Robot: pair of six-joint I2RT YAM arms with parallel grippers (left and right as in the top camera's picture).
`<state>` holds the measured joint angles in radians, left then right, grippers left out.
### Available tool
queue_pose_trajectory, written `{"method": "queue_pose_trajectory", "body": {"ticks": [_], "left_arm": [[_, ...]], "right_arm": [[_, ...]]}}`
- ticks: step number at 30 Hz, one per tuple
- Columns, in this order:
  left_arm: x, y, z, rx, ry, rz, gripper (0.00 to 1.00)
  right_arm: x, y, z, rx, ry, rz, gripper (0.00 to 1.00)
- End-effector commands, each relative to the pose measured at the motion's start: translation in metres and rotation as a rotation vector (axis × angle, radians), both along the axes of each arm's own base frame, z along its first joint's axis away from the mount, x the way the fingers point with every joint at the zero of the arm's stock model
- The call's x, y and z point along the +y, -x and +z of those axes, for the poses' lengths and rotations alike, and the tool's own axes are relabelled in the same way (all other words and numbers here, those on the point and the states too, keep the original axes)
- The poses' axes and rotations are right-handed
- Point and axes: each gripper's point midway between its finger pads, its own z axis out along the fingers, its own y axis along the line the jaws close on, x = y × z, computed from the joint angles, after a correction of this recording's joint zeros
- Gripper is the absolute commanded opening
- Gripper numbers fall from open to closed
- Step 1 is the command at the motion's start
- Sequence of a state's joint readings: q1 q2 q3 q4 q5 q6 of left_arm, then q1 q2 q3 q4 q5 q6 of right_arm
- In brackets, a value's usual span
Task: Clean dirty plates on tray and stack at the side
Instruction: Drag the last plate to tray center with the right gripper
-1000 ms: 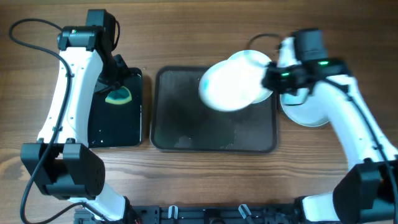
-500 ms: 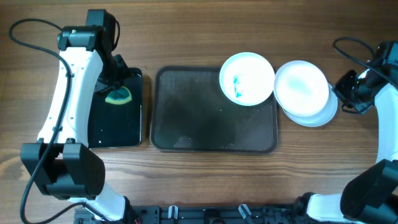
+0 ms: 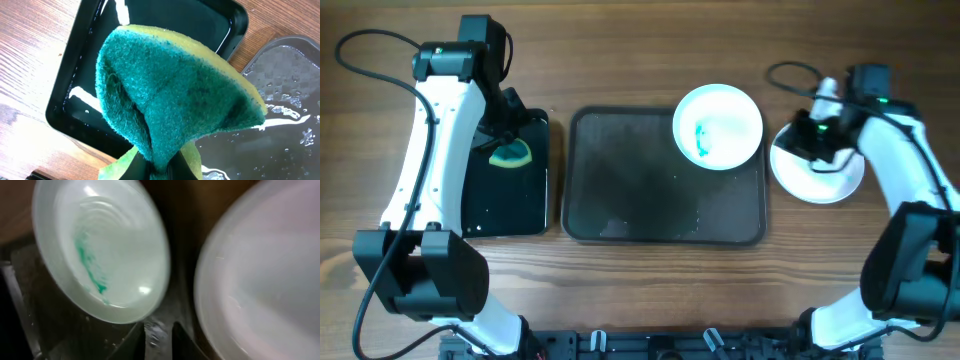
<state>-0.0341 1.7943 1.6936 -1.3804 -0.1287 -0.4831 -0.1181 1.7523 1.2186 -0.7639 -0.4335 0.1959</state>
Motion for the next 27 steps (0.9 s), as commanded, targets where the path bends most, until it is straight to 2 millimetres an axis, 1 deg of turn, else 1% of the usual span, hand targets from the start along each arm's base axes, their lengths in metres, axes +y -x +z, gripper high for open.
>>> {"method": "queue_pose_trajectory", "body": {"ticks": [1, 3, 4, 5, 6, 8, 13, 16, 19, 21, 23, 24, 26, 27], "left_arm": [[0.000, -0.003, 0.009, -0.031, 0.009, -0.010, 0.04], [0.000, -0.003, 0.009, -0.031, 0.009, -0.010, 0.04], [0.000, -0.003, 0.009, -0.030, 0.009, -0.010, 0.04], [0.000, -0.002, 0.009, -0.030, 0.009, -0.010, 0.04], [0.000, -0.002, 0.009, -0.030, 0.009, -0.010, 0.04], [0.000, -0.002, 0.009, -0.030, 0.009, -0.010, 0.04], [0.000, -0.002, 0.009, -0.029, 0.009, -0.010, 0.04], [0.000, -0.003, 0.009, -0.030, 0.009, -0.010, 0.04], [0.000, -0.003, 0.009, -0.030, 0.009, -0.010, 0.04], [0.000, -0.003, 0.009, -0.030, 0.009, -0.010, 0.04], [-0.001, -0.002, 0.009, -0.030, 0.010, -0.010, 0.04], [-0.002, -0.003, 0.009, -0.030, 0.017, -0.010, 0.04], [-0.009, -0.003, 0.008, -0.033, 0.056, -0.015, 0.04], [-0.012, -0.004, 0.008, -0.034, 0.075, -0.017, 0.04]], "right_arm": [[0.028, -0.018, -0.007, -0.044, 0.067, 0.019, 0.32], [0.030, -0.018, -0.024, -0.006, 0.140, 0.004, 0.34], [0.027, -0.013, -0.034, 0.038, 0.178, -0.024, 0.36], [0.025, -0.008, -0.040, 0.070, 0.201, -0.046, 0.35], [0.018, -0.003, -0.044, 0.110, 0.241, -0.105, 0.35], [0.013, -0.001, -0.046, 0.128, 0.261, -0.145, 0.36], [0.013, 0.002, -0.050, 0.155, 0.255, -0.182, 0.36], [0.023, 0.001, -0.061, 0.174, 0.213, -0.159, 0.34], [0.038, 0.001, -0.072, 0.180, 0.185, -0.100, 0.30], [0.046, 0.000, -0.078, 0.179, 0.188, -0.079, 0.23], [0.051, 0.000, -0.078, 0.172, 0.189, -0.061, 0.10], [0.055, 0.000, -0.077, 0.167, 0.188, -0.041, 0.06], [0.080, 0.007, -0.073, 0.162, 0.116, 0.065, 0.04], [0.087, 0.011, -0.073, 0.176, 0.092, 0.081, 0.04]]}}
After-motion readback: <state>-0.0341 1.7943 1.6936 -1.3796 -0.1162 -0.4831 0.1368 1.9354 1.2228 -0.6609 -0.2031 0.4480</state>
